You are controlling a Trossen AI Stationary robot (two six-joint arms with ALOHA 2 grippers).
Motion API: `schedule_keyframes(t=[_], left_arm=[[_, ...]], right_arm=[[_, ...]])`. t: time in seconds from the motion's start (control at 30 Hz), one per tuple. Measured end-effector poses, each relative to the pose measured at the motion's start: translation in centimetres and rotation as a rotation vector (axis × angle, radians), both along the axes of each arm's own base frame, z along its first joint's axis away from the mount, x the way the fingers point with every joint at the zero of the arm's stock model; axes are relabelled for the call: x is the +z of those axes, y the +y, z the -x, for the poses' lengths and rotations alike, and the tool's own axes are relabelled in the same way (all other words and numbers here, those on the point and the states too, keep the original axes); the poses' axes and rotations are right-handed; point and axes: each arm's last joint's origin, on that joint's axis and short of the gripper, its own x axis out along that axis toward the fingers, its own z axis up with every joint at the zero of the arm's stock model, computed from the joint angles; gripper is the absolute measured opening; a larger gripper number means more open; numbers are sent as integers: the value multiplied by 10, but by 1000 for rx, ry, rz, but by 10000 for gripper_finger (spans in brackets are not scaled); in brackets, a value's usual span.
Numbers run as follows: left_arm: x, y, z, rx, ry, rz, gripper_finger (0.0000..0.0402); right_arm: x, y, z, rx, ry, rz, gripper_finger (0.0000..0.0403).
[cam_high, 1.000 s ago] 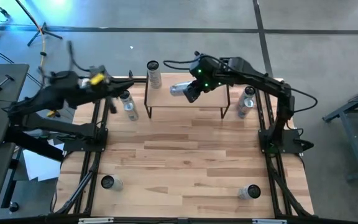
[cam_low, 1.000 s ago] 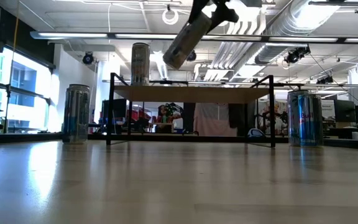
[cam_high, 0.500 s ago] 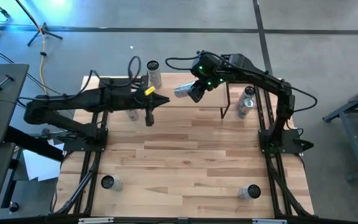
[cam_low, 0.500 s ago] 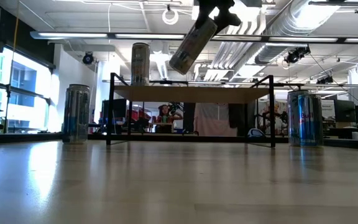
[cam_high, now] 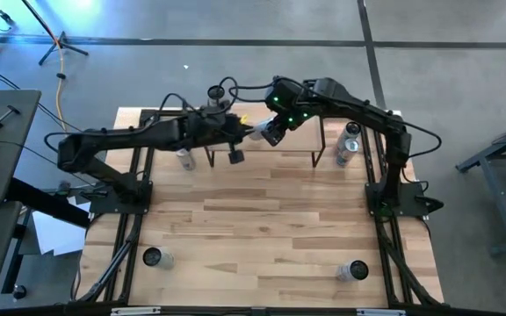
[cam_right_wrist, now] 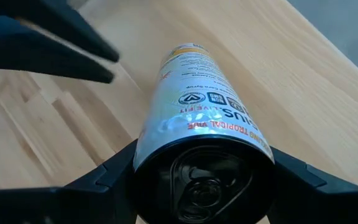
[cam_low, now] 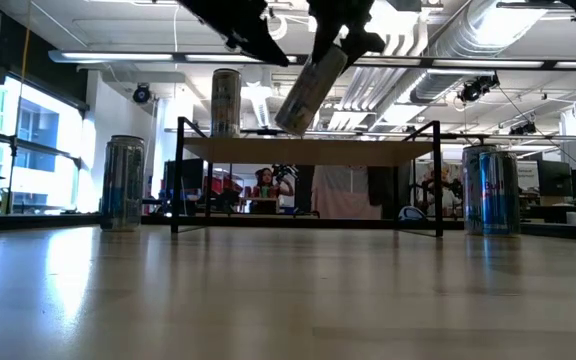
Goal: Place canned beverage on shelf
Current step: Put the bottom right black soda can on the shelf
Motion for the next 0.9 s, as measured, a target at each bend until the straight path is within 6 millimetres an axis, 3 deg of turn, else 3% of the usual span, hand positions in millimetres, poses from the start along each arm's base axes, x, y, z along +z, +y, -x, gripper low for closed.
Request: schedule_keyframes(t=[0.3,0.9], left_arm=[[-13,18,-7,17,16,32,48],[-30,23,-19,13,30,74,53]], right_arm=[[-5,-1,-3,-1,18,-10,240],[-5,-2,-4,-8,20,17,265]])
